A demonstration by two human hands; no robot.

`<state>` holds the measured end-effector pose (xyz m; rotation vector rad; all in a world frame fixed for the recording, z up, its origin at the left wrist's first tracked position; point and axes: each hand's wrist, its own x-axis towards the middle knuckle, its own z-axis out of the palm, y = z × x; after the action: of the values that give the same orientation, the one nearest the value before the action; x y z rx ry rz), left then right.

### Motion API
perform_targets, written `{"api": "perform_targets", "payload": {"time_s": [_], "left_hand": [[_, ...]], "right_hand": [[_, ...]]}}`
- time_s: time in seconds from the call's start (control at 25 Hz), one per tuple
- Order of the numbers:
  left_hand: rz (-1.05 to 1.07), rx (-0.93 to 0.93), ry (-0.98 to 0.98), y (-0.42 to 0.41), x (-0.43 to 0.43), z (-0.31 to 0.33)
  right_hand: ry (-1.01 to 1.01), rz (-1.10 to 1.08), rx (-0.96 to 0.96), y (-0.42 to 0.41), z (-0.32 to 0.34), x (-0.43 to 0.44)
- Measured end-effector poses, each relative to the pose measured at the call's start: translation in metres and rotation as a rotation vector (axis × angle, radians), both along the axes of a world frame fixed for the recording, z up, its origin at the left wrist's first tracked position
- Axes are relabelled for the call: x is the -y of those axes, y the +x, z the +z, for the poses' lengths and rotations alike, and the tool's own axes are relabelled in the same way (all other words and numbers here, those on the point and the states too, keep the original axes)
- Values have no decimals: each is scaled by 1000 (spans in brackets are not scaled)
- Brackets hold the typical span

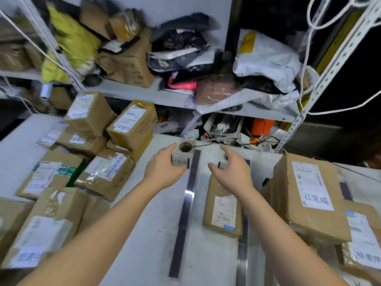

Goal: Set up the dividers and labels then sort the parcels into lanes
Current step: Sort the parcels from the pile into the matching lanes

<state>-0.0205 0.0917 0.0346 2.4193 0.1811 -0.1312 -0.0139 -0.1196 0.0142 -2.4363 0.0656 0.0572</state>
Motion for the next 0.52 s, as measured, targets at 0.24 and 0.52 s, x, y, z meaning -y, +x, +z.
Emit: {"api": "perform_targets", "payload": {"time_s": [0.24, 0.52], "left_hand": [[56, 95, 313, 13, -124, 30], [40, 72, 434, 55, -291, 53]], "right_hand": [[-190, 180, 73, 27, 30, -88], [-285, 231, 48, 73, 53, -253]]}}
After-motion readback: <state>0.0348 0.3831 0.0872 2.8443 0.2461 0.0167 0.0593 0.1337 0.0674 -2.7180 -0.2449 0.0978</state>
